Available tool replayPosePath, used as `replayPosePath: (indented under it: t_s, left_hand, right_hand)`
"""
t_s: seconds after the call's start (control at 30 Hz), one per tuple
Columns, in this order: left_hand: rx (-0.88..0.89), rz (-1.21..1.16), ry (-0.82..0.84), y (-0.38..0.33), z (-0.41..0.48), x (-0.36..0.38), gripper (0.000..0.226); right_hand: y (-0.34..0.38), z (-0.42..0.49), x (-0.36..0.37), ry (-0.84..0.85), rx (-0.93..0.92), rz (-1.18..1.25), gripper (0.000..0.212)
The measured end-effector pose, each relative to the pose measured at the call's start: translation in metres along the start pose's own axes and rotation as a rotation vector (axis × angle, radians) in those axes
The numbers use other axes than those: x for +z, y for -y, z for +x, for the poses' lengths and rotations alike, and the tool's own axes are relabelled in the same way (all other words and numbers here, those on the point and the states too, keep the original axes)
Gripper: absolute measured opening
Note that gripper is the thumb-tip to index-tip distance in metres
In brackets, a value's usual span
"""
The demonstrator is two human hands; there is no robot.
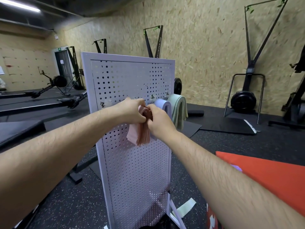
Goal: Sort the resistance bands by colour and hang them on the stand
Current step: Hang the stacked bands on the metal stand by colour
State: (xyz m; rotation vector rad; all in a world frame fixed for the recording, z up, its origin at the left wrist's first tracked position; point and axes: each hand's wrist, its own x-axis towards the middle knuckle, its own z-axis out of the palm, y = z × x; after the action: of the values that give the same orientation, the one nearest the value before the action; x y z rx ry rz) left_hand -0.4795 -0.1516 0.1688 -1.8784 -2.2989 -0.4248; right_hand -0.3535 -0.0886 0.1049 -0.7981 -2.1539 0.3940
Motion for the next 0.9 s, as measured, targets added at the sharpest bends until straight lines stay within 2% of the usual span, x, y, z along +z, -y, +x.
replayPosePath:
  t_s: [0.17, 0.3, 0.43, 0.53, 0.63, 0.73, 0.9]
  left_hand:
    - [0.028, 0.029, 0.001, -0.002, 0.000, -0.006, 0.033]
    - [0.060, 0.142, 0.031, -0.007, -0.008, -0.008, 0.042]
    - [0.146, 0.353, -0.148, -0.015, -0.022, 0.001, 0.052]
    - [0.277, 0.268, -0.301, -0.033, -0.043, 0.017, 0.056]
    - [0.348, 0.178, -0.381, -0.057, -0.065, 0.042, 0.061]
    - [0.401, 0.069, -0.367, -0.084, -0.081, 0.077, 0.070]
    - [0.430, -0.028, -0.164, -0.137, -0.089, 0.149, 0.077]
  right_hand:
    - [0.003, -0.002, -0.005, 0.012, 0.001, -0.007, 0.023]
    - [0.003, -0.009, -0.011, 0.032, -0.012, -0.038, 0.025]
    - [-0.001, -0.022, -0.024, 0.009, -0.042, -0.133, 0.026]
    - [-0.003, -0.038, -0.040, -0.041, -0.075, -0.215, 0.028]
    - [-0.012, -0.067, -0.061, -0.076, -0.084, -0.284, 0.026]
    - [-0.037, -0.106, -0.077, -0.079, -0.071, -0.386, 0.034]
    - [-0.104, -0.177, -0.084, -0.015, 0.073, -0.535, 0.043]
